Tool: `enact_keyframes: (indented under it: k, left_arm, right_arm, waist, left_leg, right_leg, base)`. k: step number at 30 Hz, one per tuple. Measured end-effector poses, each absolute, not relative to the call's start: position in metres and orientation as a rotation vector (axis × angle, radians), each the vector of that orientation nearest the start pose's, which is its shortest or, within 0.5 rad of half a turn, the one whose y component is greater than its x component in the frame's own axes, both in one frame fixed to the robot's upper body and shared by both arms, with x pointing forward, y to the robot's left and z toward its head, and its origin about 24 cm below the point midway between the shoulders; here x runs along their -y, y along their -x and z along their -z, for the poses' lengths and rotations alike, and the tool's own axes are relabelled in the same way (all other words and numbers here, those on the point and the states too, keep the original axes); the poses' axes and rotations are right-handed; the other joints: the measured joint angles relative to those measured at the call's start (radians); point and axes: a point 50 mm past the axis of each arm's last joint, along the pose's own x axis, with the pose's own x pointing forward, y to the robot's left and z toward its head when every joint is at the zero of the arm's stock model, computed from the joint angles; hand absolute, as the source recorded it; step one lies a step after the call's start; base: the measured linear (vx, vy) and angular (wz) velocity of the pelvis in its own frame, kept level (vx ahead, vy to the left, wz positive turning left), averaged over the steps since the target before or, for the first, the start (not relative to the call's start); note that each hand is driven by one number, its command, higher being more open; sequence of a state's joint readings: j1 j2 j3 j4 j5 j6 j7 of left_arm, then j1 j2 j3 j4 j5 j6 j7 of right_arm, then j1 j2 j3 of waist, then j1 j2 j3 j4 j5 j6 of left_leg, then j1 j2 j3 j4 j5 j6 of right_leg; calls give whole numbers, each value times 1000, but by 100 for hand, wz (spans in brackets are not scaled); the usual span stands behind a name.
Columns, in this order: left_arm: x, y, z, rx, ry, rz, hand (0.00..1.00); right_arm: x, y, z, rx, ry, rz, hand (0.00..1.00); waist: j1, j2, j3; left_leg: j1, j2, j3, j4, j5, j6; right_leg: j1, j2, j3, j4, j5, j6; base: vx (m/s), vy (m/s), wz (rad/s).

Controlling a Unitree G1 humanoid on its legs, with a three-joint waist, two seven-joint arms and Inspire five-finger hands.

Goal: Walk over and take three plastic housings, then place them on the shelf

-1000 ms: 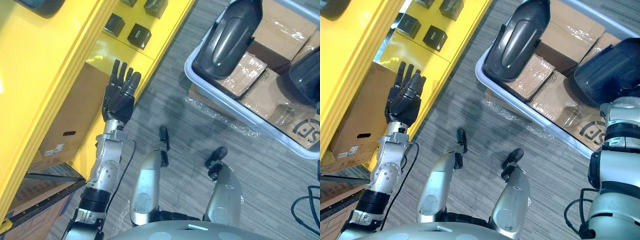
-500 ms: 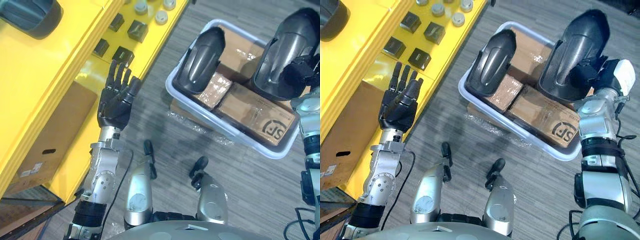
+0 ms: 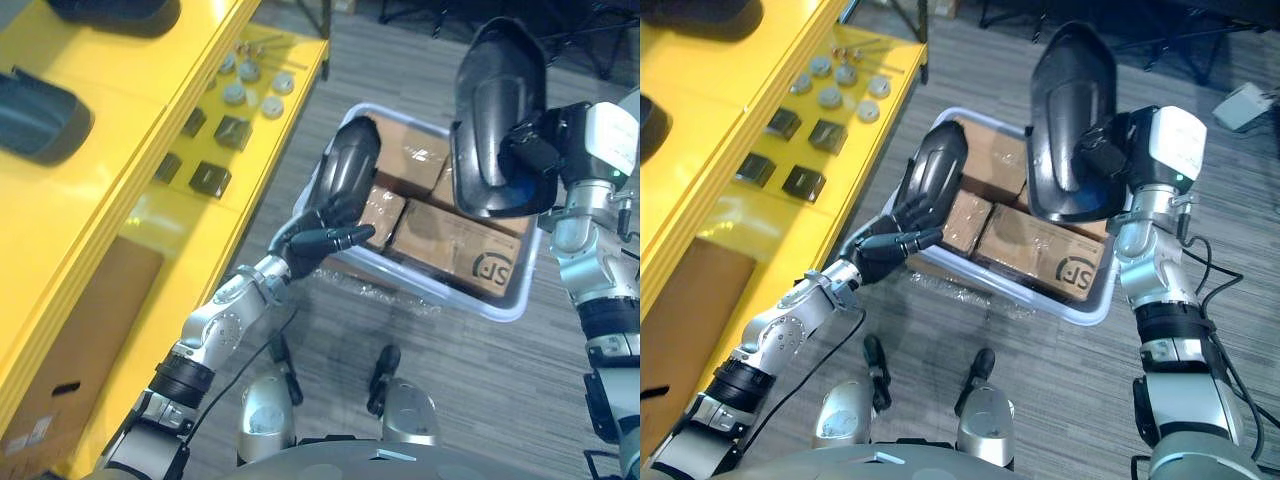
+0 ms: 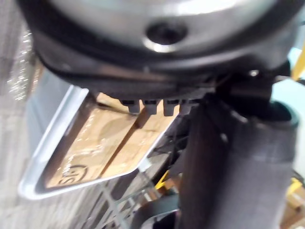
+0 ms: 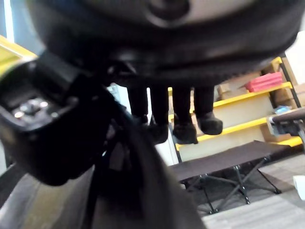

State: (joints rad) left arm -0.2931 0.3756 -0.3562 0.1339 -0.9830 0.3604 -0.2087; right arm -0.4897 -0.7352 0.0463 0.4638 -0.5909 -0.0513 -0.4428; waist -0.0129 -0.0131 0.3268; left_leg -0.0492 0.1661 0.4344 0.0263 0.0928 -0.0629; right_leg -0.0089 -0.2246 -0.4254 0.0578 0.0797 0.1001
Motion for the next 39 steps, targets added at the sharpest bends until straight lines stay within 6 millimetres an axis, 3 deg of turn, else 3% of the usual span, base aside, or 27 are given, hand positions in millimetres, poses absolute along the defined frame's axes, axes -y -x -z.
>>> enact_keyframes:
  k: [6, 13, 24, 33, 34, 39]
  left_arm:
    - [-76, -281, -28, -548, 523, 725, 100]
    - [-26, -273, -20, -640, 652, 761, 100]
    - [-15, -278, -18, -646, 760, 677, 100]
    - [-13, -278, -16, -663, 836, 604, 100]
    - [-13, -277, -15, -662, 838, 600, 0]
    - [-16, -276, -10, -675, 831, 584, 0]
  right_arm:
    - [279, -317, -148, 383, 1293, 399, 0]
    - [243, -318, -124, 427, 1243, 253, 0]
    - [202, -313, -90, 404, 1190, 49, 0]
    - [198, -311, -84, 381, 1215, 9, 0]
    - [198, -310, -81, 376, 1211, 9, 0]
    - [197, -305, -72, 354, 1191, 13, 0]
  waist:
    - [-43, -14, -89]
    - [-56, -21, -138]
    - [-68, -26, -168]
    - [-58, -36, -177]
    - [-56, -38, -179]
    - [-47, -53, -194]
  left_leg:
    - [71, -1, 33, -55, 3, -15]
    - [141, -14, 67, -114, 14, -25]
    - [160, -16, 72, -114, 19, -23]
    - [160, -19, 61, -114, 21, -21]
    - [160, -19, 60, -114, 21, -22]
    - [160, -20, 52, -114, 23, -22]
  right_leg:
    - [29, 12, 21, -12, 0, 0]
    - [69, 18, 48, -47, 2, 4]
    - [88, 19, 49, -62, 9, 9]
    - [103, 19, 41, -75, 13, 11]
    - [104, 19, 40, -76, 13, 11]
    - [110, 19, 32, -79, 13, 11]
  base:
    - [73, -3, -19]
    - [11, 8, -12]
    - [-3, 2, -2]
    - [12, 8, 3]
    - [0, 0, 0]
    - [19, 13, 4]
